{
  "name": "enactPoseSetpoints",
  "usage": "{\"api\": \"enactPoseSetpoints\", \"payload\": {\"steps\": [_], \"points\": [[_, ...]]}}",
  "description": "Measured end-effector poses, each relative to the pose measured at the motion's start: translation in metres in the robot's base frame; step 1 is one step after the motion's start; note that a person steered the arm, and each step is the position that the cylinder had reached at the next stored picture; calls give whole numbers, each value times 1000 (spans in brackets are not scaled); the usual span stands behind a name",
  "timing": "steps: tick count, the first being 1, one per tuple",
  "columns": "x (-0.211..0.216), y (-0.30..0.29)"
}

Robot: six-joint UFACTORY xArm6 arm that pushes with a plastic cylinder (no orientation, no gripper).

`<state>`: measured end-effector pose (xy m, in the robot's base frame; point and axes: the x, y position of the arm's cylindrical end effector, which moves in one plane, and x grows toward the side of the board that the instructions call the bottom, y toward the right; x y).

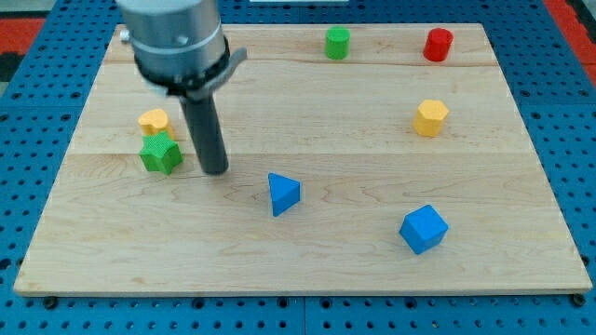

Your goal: Move green star towards bottom left of the board

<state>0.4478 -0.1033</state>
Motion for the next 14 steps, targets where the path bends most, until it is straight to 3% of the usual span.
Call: {"api": "enactPoseSetpoints", "payload": {"steps": [1, 3, 7, 8, 9, 14], "points": [[-31, -10], [15, -84], [15, -110], [6, -168], [6, -183], [13, -192]]}}
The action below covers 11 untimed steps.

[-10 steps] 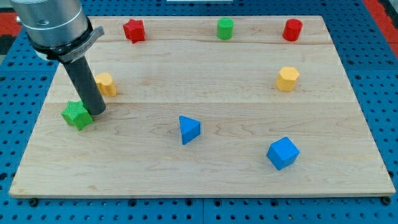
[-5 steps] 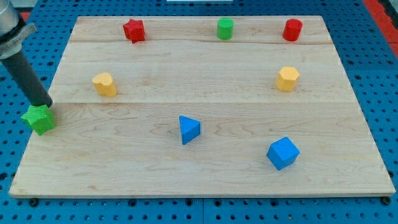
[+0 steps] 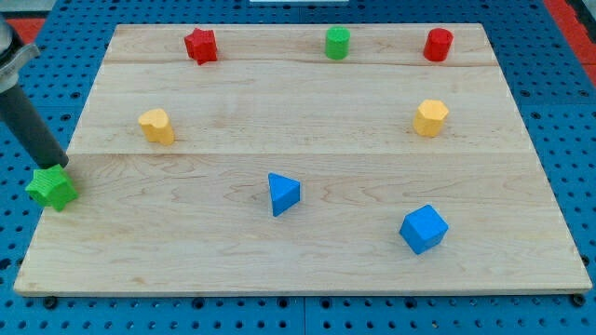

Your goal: Move green star towards bottom left of the board

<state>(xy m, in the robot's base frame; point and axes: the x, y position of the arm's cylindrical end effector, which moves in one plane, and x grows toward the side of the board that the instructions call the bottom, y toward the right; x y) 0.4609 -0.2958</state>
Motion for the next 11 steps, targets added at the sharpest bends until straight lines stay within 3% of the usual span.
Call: {"api": "enactPoseSetpoints", "payload": {"steps": [2, 7, 11], "points": [[-15, -9], [68, -6], [67, -9]]}}
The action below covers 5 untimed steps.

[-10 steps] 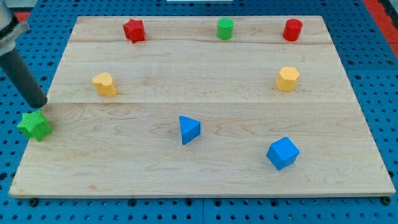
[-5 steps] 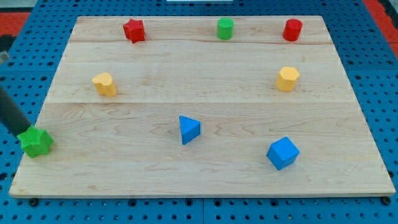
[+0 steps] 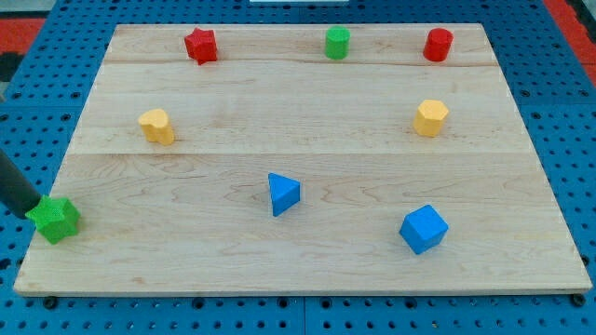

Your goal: Move green star towards bottom left of the board

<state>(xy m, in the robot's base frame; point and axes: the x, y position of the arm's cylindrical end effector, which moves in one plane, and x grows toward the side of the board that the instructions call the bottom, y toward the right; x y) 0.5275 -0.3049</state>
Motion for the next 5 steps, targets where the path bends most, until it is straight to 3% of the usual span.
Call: {"api": "enactPoseSetpoints", "payload": {"steps": [5], "points": [[7, 9]]}}
